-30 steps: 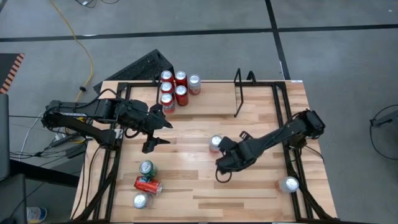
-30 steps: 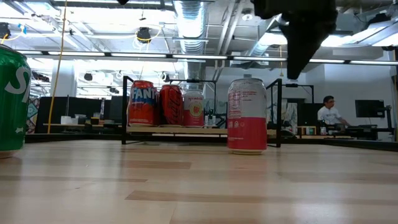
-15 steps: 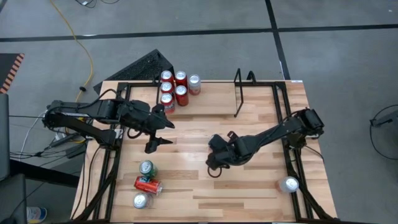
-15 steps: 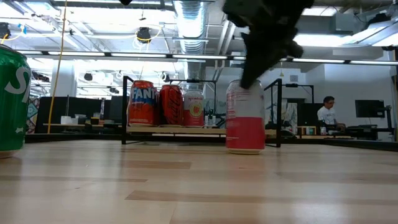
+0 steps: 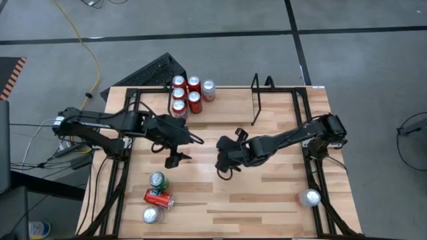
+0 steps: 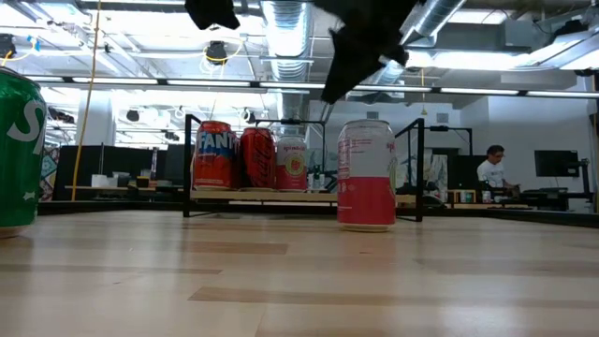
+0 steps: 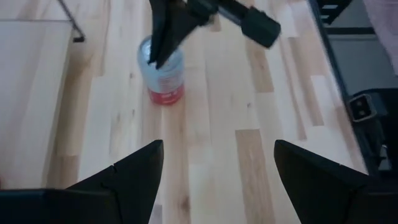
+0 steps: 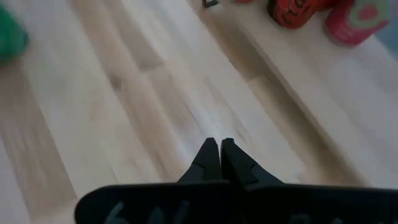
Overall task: Place canned beverage on shelf
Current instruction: Put the pink white soda can on the shelf and align with the other pink white soda can
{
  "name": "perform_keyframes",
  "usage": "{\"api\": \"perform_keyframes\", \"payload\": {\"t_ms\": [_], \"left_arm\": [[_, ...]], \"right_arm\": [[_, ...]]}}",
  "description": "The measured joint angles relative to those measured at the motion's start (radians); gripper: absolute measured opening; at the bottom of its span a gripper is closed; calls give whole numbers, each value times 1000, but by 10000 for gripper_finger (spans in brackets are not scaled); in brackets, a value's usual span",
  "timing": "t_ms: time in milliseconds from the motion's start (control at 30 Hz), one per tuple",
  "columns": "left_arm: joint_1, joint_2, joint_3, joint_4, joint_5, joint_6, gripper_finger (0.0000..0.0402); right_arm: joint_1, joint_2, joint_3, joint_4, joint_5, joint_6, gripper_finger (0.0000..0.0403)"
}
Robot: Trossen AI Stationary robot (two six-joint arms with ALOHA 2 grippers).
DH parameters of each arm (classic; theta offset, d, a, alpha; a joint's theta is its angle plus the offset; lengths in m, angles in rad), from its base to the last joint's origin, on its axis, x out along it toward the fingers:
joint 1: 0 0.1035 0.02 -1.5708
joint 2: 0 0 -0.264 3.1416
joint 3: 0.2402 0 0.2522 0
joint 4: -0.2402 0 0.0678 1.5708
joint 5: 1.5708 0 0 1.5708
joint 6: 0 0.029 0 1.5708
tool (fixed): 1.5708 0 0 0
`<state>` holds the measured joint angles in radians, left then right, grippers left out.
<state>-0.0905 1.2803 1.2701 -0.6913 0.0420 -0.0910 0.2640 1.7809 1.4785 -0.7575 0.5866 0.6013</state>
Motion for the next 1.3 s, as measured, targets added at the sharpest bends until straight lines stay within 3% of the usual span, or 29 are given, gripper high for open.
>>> {"api": "perform_keyframes", "payload": {"t_ms": [167, 300, 433, 767, 1133, 1300], "left_arm": [[-41, -18, 0, 4, 0, 1, 290], [-78, -22, 0, 12, -27, 8, 290], [-105, -19, 0, 15, -57, 8, 290], [-144, -17, 0, 17, -70, -7, 290], [-172, -17, 0, 16, -110, -33, 290], [-185, -17, 0, 3, -110, -35, 290]], "right_arm": [[73, -4, 85, -167, -33, -217, 0], [91, 10, 81, -174, -121, -321, 0], [77, 48, 81, -169, -135, -361, 0], [7, 113, 81, -175, -135, -374, 0], [-118, 124, 81, -136, -1, -340, 0], [-121, 101, 130, -156, 17, -315, 0]]}}
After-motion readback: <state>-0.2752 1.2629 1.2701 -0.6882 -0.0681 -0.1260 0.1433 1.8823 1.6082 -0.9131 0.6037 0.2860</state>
